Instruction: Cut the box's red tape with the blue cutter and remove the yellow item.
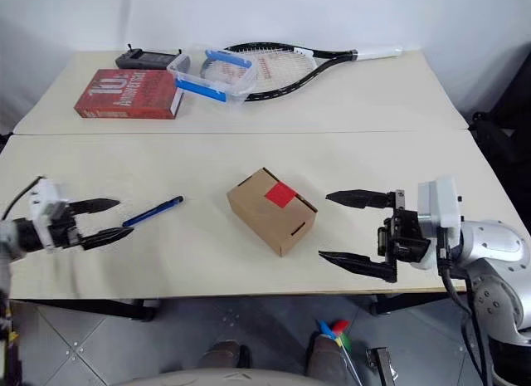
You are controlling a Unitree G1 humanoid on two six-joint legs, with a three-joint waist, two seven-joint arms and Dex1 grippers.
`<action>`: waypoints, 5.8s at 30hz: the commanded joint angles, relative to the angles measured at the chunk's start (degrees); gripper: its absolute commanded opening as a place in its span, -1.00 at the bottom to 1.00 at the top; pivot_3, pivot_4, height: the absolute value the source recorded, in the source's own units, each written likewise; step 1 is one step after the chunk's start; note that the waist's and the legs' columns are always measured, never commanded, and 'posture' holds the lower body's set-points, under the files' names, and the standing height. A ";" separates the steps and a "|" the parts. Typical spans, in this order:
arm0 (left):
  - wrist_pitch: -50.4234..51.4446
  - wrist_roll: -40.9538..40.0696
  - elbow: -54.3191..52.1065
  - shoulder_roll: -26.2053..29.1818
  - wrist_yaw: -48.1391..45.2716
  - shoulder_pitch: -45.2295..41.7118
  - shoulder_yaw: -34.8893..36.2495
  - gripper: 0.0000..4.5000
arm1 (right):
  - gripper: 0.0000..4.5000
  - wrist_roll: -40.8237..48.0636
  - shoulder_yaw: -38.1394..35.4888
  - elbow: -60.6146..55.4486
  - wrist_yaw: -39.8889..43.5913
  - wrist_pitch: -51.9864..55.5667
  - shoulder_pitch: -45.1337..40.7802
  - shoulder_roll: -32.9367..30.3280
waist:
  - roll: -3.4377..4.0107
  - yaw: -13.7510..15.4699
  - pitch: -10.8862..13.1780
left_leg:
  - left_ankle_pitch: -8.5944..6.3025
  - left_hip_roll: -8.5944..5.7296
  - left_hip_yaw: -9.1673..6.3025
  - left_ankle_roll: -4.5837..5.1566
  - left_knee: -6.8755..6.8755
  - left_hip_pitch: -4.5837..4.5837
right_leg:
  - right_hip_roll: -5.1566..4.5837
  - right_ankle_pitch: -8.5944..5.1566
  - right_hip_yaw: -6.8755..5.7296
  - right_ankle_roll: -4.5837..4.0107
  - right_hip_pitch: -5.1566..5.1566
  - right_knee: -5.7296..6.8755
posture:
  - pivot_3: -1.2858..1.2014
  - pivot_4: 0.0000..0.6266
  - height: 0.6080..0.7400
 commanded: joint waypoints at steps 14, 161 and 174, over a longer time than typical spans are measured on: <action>-13.77 8.38 16.47 -0.87 3.19 -4.18 -6.20 0.74 | 1.00 0.48 -3.18 -7.57 -7.00 -1.70 6.22 0.99 | -0.04 -0.70 -0.03 | -0.01 0.01 0.04 0.02 0.06 0.20 | -0.06 0.01 -0.01 0.02 0.12 0.12 | 0.03 -0.52 1.00; -18.12 19.71 -64.53 -16.77 32.12 17.98 -25.02 -0.82 | -0.93 62.95 23.58 -5.37 -77.61 28.85 -7.96 -4.85 | 0.12 0.84 -0.07 | -0.73 0.54 0.80 0.28 0.16 0.41 | 0.07 0.11 -0.30 -0.13 0.17 -0.43 | 0.03 -0.52 1.00; -4.57 0.16 -71.25 -16.35 28.00 22.02 -21.09 0.12 | -0.93 64.77 18.71 -5.78 -69.21 30.65 -7.24 -7.07 | 0.13 0.79 -0.07 | -0.74 0.56 0.79 0.28 0.16 0.40 | 0.07 0.11 -0.31 -0.13 0.16 -0.43 | 0.03 -0.52 1.00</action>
